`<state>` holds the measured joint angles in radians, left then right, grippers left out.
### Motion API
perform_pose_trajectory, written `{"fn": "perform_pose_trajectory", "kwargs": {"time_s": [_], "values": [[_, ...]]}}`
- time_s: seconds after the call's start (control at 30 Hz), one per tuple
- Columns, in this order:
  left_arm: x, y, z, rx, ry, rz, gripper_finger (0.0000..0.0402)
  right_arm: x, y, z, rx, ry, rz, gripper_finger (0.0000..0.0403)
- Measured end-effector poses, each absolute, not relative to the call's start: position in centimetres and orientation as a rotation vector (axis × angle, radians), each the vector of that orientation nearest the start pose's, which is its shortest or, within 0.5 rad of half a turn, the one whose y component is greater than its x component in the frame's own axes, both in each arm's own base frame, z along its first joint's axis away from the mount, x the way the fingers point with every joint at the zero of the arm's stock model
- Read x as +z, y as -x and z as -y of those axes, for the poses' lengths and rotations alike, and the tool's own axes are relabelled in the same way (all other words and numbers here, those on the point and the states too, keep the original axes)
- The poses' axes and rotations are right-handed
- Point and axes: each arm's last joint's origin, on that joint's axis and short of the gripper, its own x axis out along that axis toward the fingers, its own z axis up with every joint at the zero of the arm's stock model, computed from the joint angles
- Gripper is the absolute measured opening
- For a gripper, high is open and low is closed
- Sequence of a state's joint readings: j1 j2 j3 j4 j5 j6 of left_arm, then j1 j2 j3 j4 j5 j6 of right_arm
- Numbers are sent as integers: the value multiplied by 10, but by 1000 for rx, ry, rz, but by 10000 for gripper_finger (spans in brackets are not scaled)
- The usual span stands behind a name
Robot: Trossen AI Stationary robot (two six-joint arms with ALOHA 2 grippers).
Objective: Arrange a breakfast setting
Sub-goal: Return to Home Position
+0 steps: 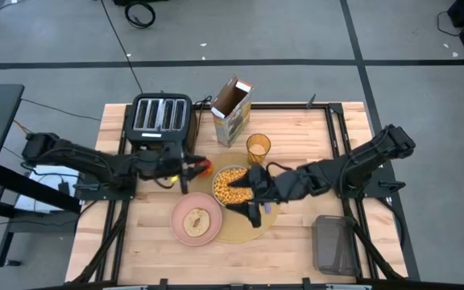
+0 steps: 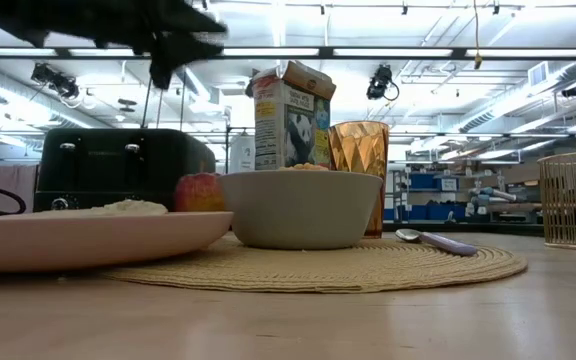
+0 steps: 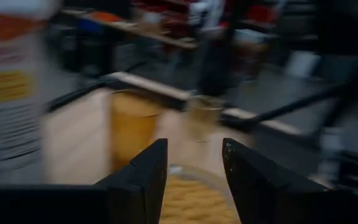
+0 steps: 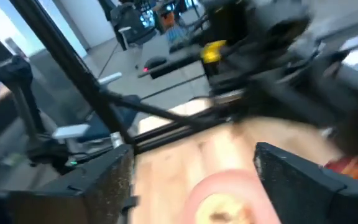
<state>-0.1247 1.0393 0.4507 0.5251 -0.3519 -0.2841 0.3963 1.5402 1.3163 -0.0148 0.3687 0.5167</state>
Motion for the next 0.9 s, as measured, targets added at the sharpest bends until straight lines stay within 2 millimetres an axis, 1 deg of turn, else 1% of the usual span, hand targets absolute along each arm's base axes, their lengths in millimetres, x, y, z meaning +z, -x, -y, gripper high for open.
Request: {"fn": "perform_pose_trajectory", "kwargs": {"time_s": [0.1, 0.2, 0.27, 0.33, 0.47, 0.5, 0.53, 0.6, 0.77, 0.83, 0.9], "values": [[250, -209, 26, 110, 281, 10, 150, 358, -332, -113, -24, -307, -192, 302], [260, -200, 31, 51, 295, 55, 132, 373, -322, -99, -32, -181, -155, 244], [266, -195, 33, 31, 295, 84, 111, 380, -313, -92, -37, -117, -127, 199], [270, -190, 35, 16, 275, 102, 82, 379, -304, -83, -38, -86, -107, 150], [275, -185, 37, 0, 272, 123, 23, 364, -283, -65, 21, -75, -78, 46], [276, -184, 36, 5, 275, 129, 12, 361, -277, -61, 32, -78, -68, 25], [276, -184, 36, 8, 282, 133, 8, 357, -270, -57, 40, -78, -59, 13], [276, -184, 36, 11, 291, 132, 9, 350, -256, -50, 49, -69, -64, 16], [282, -183, 35, 3, 369, 198, 38, 332, -225, -40, 21, 5, -117, 64], [288, -182, 33, 51, 366, 261, 44, 324, -215, -37, 4, 12, -133, 75], [290, -180, 30, 68, 313, 277, 46, 318, -203, -34, 2, 15, -106, 81]]}}
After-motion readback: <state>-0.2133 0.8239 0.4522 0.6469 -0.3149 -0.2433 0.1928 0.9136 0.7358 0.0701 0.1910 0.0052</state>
